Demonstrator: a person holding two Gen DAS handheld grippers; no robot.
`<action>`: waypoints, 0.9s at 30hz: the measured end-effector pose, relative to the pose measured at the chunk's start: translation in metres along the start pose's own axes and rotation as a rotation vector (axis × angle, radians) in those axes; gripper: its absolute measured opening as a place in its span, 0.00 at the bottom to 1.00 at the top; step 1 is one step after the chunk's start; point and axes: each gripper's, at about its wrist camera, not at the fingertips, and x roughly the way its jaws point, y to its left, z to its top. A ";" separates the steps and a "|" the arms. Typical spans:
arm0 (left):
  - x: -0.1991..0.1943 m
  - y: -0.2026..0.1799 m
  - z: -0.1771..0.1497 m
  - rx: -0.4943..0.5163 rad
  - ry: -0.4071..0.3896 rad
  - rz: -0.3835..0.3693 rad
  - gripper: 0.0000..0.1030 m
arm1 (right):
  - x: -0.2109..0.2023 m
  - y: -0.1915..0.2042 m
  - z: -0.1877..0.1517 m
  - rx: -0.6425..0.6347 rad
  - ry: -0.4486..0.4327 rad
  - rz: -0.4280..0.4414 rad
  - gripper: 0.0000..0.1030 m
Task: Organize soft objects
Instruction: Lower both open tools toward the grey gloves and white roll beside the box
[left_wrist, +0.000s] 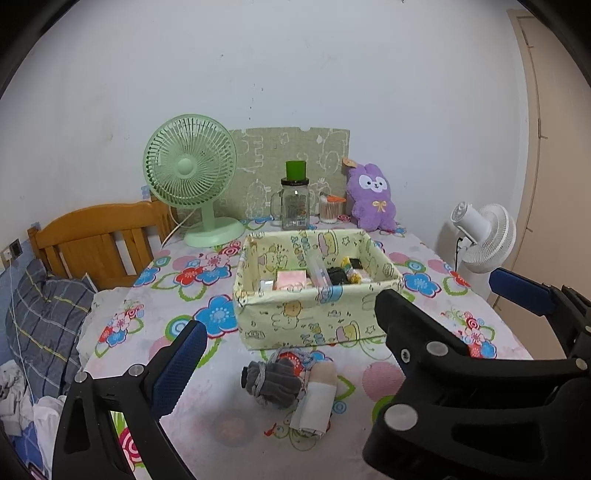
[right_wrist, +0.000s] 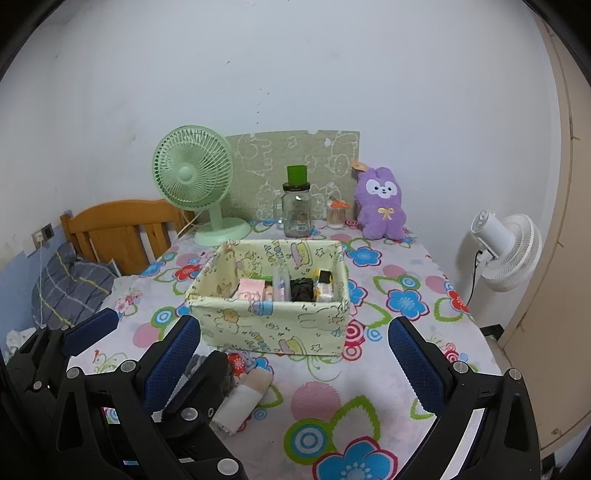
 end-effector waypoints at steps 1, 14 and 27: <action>0.000 0.001 -0.002 0.000 0.003 -0.004 0.98 | 0.001 0.001 -0.002 -0.002 0.002 0.002 1.00; 0.013 0.013 -0.028 0.002 0.048 0.008 0.98 | 0.022 0.011 -0.028 0.010 0.057 0.060 1.00; 0.040 0.030 -0.052 -0.014 0.122 0.013 0.97 | 0.054 0.022 -0.051 0.006 0.140 0.052 0.99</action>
